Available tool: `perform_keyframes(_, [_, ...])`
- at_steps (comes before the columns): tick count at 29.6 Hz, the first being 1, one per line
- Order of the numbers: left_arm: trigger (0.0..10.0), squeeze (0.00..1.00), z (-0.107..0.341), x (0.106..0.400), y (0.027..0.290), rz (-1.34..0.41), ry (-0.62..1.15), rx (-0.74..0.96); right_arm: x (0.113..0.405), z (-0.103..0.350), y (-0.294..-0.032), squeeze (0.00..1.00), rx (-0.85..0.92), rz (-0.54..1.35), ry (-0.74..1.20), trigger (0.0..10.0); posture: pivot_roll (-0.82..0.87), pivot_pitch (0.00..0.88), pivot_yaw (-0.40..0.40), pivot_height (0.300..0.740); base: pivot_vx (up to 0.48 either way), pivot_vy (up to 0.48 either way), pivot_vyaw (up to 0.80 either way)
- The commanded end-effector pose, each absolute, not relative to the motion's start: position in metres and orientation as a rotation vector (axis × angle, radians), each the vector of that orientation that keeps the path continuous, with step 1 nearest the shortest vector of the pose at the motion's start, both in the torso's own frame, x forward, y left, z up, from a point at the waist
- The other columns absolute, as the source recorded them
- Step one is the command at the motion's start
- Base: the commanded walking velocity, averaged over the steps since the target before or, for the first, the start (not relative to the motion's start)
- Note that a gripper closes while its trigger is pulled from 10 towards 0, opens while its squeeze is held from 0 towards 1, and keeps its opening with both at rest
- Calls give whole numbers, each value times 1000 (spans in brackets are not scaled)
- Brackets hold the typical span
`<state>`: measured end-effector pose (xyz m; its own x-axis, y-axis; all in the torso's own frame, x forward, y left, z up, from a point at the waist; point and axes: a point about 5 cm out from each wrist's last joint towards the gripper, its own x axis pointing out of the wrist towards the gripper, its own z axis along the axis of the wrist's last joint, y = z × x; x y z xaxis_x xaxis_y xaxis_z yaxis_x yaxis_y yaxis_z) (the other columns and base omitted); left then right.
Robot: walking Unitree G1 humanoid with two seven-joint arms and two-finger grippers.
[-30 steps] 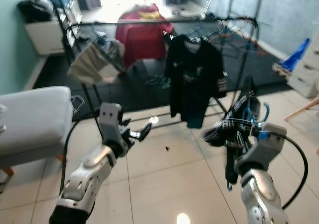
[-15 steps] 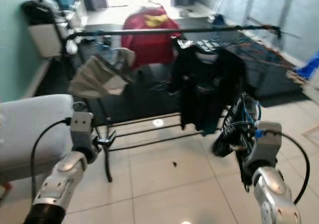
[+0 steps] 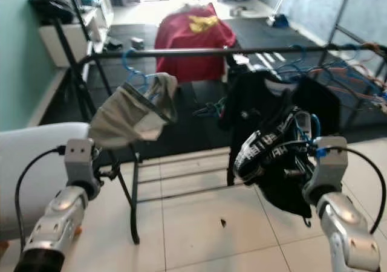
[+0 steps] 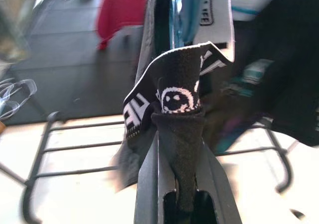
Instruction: Hang hanger
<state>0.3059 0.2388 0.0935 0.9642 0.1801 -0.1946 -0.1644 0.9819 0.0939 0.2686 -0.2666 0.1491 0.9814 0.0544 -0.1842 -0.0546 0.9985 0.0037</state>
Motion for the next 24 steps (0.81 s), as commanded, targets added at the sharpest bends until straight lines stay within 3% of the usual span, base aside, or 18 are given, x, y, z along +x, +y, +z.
perform_keyframes(1, [10000,0,94,306,253,233,214,106,267,144,-259,0,18,135,250,10000,-69,74,-10,740,424,0,0])
perform_keyframes(7, [10000,0,89,302,271,332,260,115,263,145,-264,0,-53,172,342,10000,-74,70,-9,740,346,0,0])
perform_keyframes(15, [10000,0,80,298,273,354,285,80,264,154,-274,0,-92,164,339,10000,-79,69,-8,740,267,0,0])
perform_keyframes(24, [10000,0,68,296,266,353,301,-11,275,171,-271,0,-221,244,334,10000,-83,73,-7,740,0,0,0])
